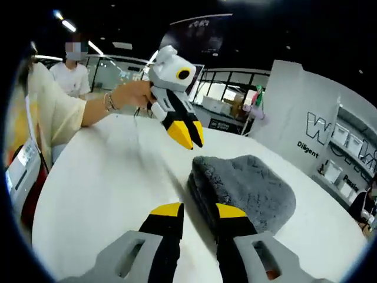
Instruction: Fold the towel on the table until its edges align and the towel forms a compact rectangular stack.
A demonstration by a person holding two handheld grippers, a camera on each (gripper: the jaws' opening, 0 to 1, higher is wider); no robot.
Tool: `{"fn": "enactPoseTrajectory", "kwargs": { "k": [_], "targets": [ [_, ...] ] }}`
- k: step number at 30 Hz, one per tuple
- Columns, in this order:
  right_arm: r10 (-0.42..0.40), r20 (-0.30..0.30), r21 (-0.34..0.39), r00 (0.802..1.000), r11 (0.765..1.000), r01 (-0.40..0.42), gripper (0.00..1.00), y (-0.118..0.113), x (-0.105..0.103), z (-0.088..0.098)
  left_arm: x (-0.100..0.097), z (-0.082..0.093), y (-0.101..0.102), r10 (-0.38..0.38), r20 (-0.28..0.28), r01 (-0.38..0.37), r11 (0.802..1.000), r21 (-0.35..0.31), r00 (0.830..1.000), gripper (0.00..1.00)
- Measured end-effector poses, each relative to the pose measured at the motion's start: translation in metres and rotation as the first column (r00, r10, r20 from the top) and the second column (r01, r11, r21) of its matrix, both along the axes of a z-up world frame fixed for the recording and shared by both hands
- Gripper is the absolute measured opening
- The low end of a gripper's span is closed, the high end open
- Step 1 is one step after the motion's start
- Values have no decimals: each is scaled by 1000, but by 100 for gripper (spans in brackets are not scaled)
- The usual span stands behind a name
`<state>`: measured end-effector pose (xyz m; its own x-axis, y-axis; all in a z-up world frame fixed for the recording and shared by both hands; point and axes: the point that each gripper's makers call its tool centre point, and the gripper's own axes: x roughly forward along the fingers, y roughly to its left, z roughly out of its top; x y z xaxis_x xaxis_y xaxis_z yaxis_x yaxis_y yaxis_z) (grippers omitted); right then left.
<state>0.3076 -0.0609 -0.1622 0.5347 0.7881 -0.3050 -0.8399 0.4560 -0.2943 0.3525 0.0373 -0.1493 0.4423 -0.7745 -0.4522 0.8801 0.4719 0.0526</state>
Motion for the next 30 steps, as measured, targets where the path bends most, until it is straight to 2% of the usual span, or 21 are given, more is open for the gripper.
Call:
{"fn": "enactPoseTrajectory", "kwargs": {
  "k": [2,5,9,12,17,20,22,23,27,30],
  "targets": [
    [-34,22,24,999,999,34,17,-6,13,10,4,-2,-2,16,-1,-16,1000,-9,1000,14],
    [-65,31,32,997,997,64,17,-15,30,20,0,-14,-5,1,-39,-1,1000,6,999,11],
    [-65,-4,37,998,997,65,17,-16,50,34,1,-24,-5,7,-40,-5,999,40,999,10],
    [-21,-76,26,997,999,24,17,-4,65,41,2,-27,-4,10,-44,-8,999,46,999,10],
    [10,-103,-33,995,999,-13,17,16,85,48,1,-33,-4,9,-47,-6,998,66,999,10],
    [19,-116,-80,993,996,-29,17,35,106,54,2,-35,-3,11,-41,-8,997,80,999,9],
    [24,-138,-103,990,994,-38,17,50,116,51,2,-36,-4,11,-43,-7,997,83,999,8],
    [31,-167,-137,985,989,-54,17,57,120,44,2,-37,-4,11,-44,-7,996,83,999,8],
    [4,-175,-162,984,986,-33,17,74,140,32,2,-39,-4,8,-35,-4,995,100,999,6],
    [-27,-236,-175,971,984,-15,17,83,153,17,3,-39,-5,3,-35,0,995,104,999,5]
  ]
}}
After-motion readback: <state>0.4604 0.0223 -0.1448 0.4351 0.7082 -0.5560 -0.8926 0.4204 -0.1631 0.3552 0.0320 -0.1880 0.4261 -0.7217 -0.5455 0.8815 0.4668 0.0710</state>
